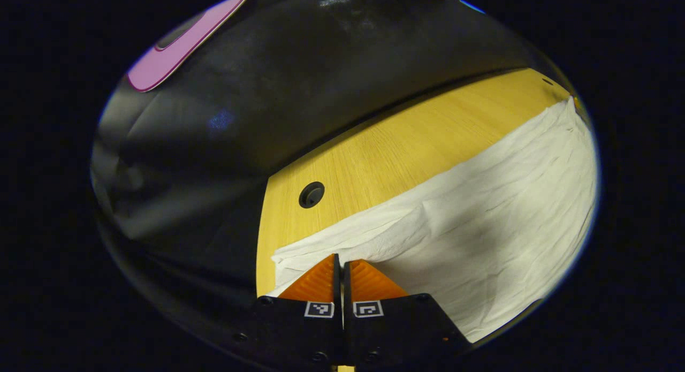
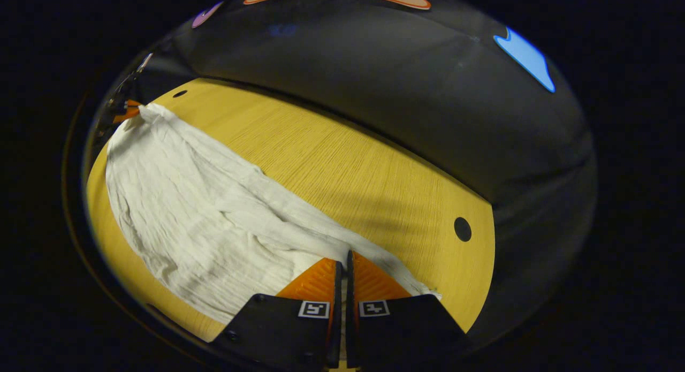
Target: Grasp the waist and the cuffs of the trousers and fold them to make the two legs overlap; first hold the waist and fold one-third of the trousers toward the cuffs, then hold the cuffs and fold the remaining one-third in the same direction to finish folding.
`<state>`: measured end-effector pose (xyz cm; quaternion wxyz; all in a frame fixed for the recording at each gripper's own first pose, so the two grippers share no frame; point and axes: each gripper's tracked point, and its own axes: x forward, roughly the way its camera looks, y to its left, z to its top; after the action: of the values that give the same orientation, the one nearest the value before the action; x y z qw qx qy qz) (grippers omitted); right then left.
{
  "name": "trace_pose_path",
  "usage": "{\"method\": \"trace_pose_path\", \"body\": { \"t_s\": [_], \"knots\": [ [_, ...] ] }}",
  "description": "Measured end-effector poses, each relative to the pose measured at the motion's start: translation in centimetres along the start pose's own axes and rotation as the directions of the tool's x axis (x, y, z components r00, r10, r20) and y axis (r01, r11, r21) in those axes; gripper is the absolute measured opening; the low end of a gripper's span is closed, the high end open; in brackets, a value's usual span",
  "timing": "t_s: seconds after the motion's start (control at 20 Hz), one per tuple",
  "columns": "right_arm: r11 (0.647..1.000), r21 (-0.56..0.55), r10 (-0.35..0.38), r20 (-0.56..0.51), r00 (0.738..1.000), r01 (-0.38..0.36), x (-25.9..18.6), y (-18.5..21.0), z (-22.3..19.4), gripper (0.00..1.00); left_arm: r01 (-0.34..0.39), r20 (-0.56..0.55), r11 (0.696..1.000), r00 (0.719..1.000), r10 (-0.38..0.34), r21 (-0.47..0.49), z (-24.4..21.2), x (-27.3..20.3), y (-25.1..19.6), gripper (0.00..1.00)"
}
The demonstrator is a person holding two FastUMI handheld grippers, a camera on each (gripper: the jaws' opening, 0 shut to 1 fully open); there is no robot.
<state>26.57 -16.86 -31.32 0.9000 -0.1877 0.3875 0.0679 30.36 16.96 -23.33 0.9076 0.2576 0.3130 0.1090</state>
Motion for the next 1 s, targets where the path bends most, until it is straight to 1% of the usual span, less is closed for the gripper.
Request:
{"method": "trace_pose_path", "body": {
  "t_s": [0.05,0.1,0.15,0.2,0.25,0.3,0.35,0.4,0.5,0.6,0.7,0.8,0.9,0.95,1.0],
  "knots": [
    [0.998,0.063,0.015,0.024,1.0,-0.016,0.1,0.0,0.7,0.1,0.003,0.018,1.0,1.0,-0.003,-0.029,0.5,-0.1,-0.1,0.0],
    [0.988,0.148,0.045,0.055,0.997,-0.053,0.0,0.2,1.9,0.12,0.031,0.035,0.997,0.999,-0.028,-0.065,0.8,-0.3,-0.5,0.0],
    [0.973,0.221,0.053,0.087,0.995,-0.071,0.2,-0.2,2.7,0.2,0.053,0.045,0.993,0.998,-0.049,-0.102,1.3,-0.6,-1.3,0.06],
    [0.957,0.278,0.051,0.122,0.991,-0.084,0.0,-0.6,3.9,0.33,0.069,0.054,0.988,0.997,-0.062,-0.135,1.7,-1.2,-1.9,0.34],
    [0.943,0.323,0.029,0.148,0.989,-0.076,-0.4,-1.7,4.6,0.55,0.078,0.083,0.984,0.994,-0.065,-0.16,3.0,-2.0,-2.2,0.67],
    [0.932,0.354,0.013,0.172,0.985,-0.074,-1.4,-2.6,5.4,0.77,0.072,0.116,0.982,0.992,-0.052,-0.172,4.4,-2.7,-2.1,0.99],
    [0.924,0.378,-0.007,0.186,0.983,-0.065,-2.1,-3.7,5.8,1.0,0.077,0.16,0.981,0.986,-0.048,-0.181,6.0,-4.0,-2.4,0.99],
    [0.915,0.399,-0.024,0.2,0.98,-0.059,-3.1,-4.7,6.0,0.99,0.087,0.204,0.978,0.978,-0.048,-0.191,7.1,-5.1,-3.0,0.95],
    [0.897,0.44,-0.054,0.221,0.974,-0.05,-5.3,-6.3,5.9,0.96,0.12,0.288,0.966,0.956,-0.049,-0.231,9.9,-7.2,-2.8,0.95],
    [0.888,0.46,-0.092,0.228,0.969,-0.024,-7.7,-8.1,5.3,0.97,0.15,0.349,0.953,0.936,-0.051,-0.262,11.9,-10.3,-2.5,0.95],
    [0.882,0.471,-0.121,0.219,0.968,0.004,-9.2,-9.6,3.4,0.97,0.168,0.391,0.948,0.919,-0.051,-0.271,12.7,-12.5,-2.0,0.95],
    [0.872,0.489,-0.144,0.204,0.968,0.027,-10.9,-11.1,1.4,0.96,0.185,0.413,0.939,0.909,-0.051,-0.291,12.4,-13.3,-1.6,0.95],
    [0.853,0.52,-0.163,0.175,0.971,0.049,-12.6,-12.6,-1.7,0.96,0.198,0.422,0.925,0.906,-0.045,-0.324,12.1,-13.9,-1.1,0.95],
    [0.839,0.541,-0.165,0.161,0.973,0.052,-13.2,-12.9,-3.4,0.92,0.197,0.421,0.917,0.907,-0.036,-0.346,12.1,-14.4,-0.8,0.95],
    [0.825,0.562,-0.166,0.145,0.975,0.057,-13.7,-13.0,-4.9,0.92,0.2,0.424,0.908,0.905,-0.028,-0.368,12.3,-15.1,-0.5,0.95]
  ]
}}
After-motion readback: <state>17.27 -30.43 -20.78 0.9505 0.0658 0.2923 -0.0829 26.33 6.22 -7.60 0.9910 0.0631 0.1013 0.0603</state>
